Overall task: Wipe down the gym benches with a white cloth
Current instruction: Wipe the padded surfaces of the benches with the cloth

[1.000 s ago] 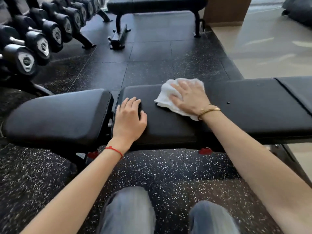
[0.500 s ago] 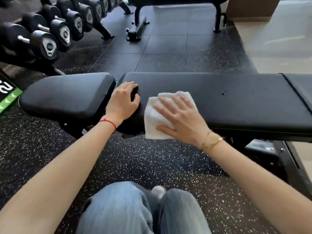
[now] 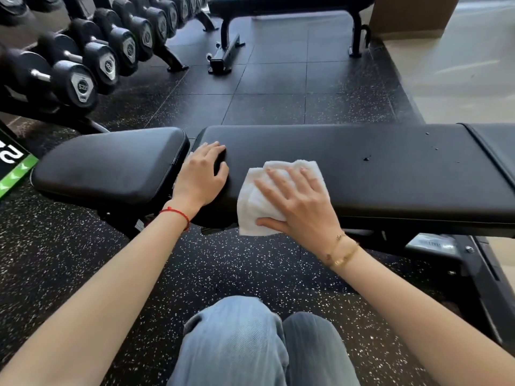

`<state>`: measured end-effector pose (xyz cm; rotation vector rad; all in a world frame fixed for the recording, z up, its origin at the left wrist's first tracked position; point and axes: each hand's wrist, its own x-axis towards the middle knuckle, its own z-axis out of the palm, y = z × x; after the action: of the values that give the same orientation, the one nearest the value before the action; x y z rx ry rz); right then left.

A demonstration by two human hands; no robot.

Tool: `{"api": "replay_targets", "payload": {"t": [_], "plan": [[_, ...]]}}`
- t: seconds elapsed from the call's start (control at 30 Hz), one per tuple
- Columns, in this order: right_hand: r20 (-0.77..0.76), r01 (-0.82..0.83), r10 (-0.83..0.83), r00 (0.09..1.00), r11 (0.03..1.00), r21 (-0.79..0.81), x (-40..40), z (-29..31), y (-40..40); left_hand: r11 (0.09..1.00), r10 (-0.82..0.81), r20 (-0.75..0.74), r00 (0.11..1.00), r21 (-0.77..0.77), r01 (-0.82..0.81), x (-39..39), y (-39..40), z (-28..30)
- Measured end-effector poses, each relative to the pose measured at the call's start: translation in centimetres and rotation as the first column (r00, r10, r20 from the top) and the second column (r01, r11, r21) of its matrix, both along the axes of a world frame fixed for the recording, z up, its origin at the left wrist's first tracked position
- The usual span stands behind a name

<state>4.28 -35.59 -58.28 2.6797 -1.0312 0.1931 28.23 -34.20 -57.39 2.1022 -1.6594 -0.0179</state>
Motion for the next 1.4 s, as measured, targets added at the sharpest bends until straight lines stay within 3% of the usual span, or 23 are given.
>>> {"api": "replay_targets", "payload": {"t": [0.13, 0.23, 0.33, 0.5, 0.67, 0.8, 0.9, 0.97, 1.07, 1.2, 1.3, 1.4], "plan": [[0.12, 0.023, -0.026, 0.992, 1.0, 0.02, -4.5, 0.1, -0.9, 1.0, 0.022, 0.022, 0.999, 0.004, -0.023, -0.3, 0.0, -0.1], [0.179, 0.191, -0.217, 0.96, 0.969, 0.155, -8.2, 0.9, -4.1, 0.999, 0.051, -0.022, 0.998, -0.006, -0.051, -0.8, 0.0, -0.2], [0.136, 0.334, -0.379, 0.915, 0.903, 0.271, -7.0, 1.9, -8.7, 0.996, 0.088, -0.04, 0.995, 0.002, -0.088, -1.5, -0.2, -0.4], [0.091, 0.208, -0.242, 0.966, 0.936, 0.283, 1.1, 2.3, -9.7, 0.994, 0.11, 0.02, 0.994, -0.031, -0.109, -2.0, 0.0, -1.0], [0.115, -0.003, -0.028, 0.993, 0.965, 0.262, -2.5, 1.3, -5.3, 0.991, 0.115, 0.022, 0.993, -0.072, -0.113, -2.0, 0.2, -1.1], [0.118, 0.14, -0.175, 0.977, 0.956, 0.259, -6.1, 1.2, -9.2, 0.991, 0.125, 0.03, 0.992, -0.057, -0.123, -2.2, 0.2, -1.0], [0.116, 0.271, -0.313, 0.943, 0.922, 0.277, -3.4, 2.0, -13.6, 0.989, 0.139, 0.036, 0.99, -0.046, -0.138, -2.4, 0.1, -1.0], [0.1, 0.27, -0.307, 0.946, 0.923, 0.276, 0.2, 2.3, -14.5, 0.989, 0.142, 0.037, 0.989, -0.05, -0.14, -2.4, 0.1, -0.9], [0.046, 0.136, -0.153, 0.987, 0.956, 0.259, 3.9, 2.2, -12.2, 0.989, 0.139, 0.03, 0.99, -0.061, -0.137, -2.2, 0.2, -1.0], [0.108, -0.056, 0.028, 0.994, 0.962, 0.267, -0.4, 1.5, -8.4, 0.99, 0.13, 0.035, 0.991, -0.068, -0.127, -2.0, 0.2, -1.2], [0.053, 0.086, -0.098, 0.994, 0.978, 0.19, -5.1, 1.9, -11.2, 0.989, 0.136, 0.044, 0.99, -0.067, -0.132, -2.0, 0.1, -1.2], [0.05, 0.281, -0.305, 0.951, 0.92, 0.274, -6.2, 2.4, -14.3, 0.988, 0.144, 0.045, 0.989, -0.056, -0.141, -2.3, 0.1, -1.2]]}}
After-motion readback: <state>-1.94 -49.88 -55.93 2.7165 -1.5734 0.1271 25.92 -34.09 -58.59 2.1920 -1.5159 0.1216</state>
